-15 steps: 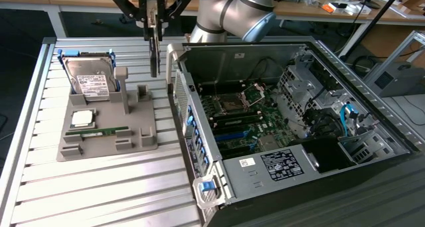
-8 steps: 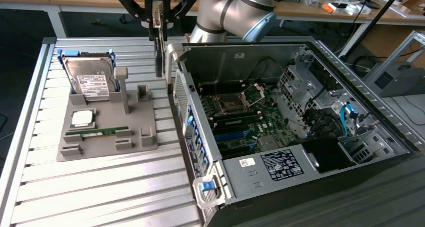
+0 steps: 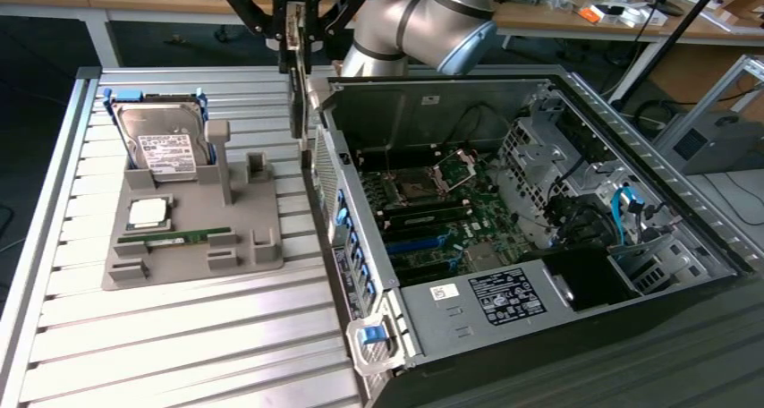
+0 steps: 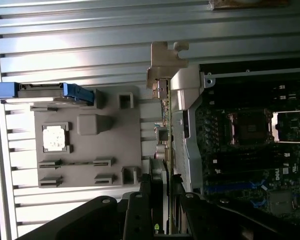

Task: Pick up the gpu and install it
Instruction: 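Pick up the gpu and move the gpu toward the slot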

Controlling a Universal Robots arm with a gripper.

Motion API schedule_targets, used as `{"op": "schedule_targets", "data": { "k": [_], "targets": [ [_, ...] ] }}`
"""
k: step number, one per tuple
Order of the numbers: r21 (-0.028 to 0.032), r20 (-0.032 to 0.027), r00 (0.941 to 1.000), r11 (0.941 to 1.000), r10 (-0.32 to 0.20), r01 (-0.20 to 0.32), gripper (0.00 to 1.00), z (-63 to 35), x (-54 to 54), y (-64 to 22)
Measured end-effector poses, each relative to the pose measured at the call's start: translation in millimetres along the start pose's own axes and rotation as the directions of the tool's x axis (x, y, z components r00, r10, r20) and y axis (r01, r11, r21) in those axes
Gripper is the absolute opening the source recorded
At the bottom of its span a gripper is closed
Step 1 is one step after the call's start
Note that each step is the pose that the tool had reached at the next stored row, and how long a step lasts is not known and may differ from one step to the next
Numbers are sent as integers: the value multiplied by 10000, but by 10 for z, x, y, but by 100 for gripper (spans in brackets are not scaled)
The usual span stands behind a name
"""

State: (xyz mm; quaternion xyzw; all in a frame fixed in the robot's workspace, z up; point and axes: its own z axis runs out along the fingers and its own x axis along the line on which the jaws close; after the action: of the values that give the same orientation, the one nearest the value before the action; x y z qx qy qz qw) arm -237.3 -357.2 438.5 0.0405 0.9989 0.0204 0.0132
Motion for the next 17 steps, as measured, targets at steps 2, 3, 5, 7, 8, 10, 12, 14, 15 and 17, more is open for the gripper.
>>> {"op": "schedule_targets", "data": {
  "k": [2, 3, 5, 7, 8, 10, 12, 14, 15, 17],
  "targets": [
    [0, -1, 10000, 10000, 0, 0, 27, 0, -22, 1],
    [0, -1, 10000, 10000, 0, 0, 27, 1, -32, 2],
    [0, 0, 10000, 10000, 0, 0, 27, 1, -53, 3],
    [0, 0, 10000, 10000, 0, 0, 27, 2, -72, 3],
    [0, -1, 10000, 10000, 1, -1, 27, 2, -84, 4],
    [0, 0, 10000, 10000, 0, 0, 27, 3, -111, 4],
    [0, -1, 10000, 10000, 0, 0, 27, 3, -134, 4],
    [0, -1, 10000, 10000, 0, 0, 27, 4, -156, 5],
    [0, 0, 10000, 10000, 0, 0, 27, 4, -170, 6],
    [0, -1, 10000, 10000, 0, 0, 27, 5, -195, 8]
  ]
}}
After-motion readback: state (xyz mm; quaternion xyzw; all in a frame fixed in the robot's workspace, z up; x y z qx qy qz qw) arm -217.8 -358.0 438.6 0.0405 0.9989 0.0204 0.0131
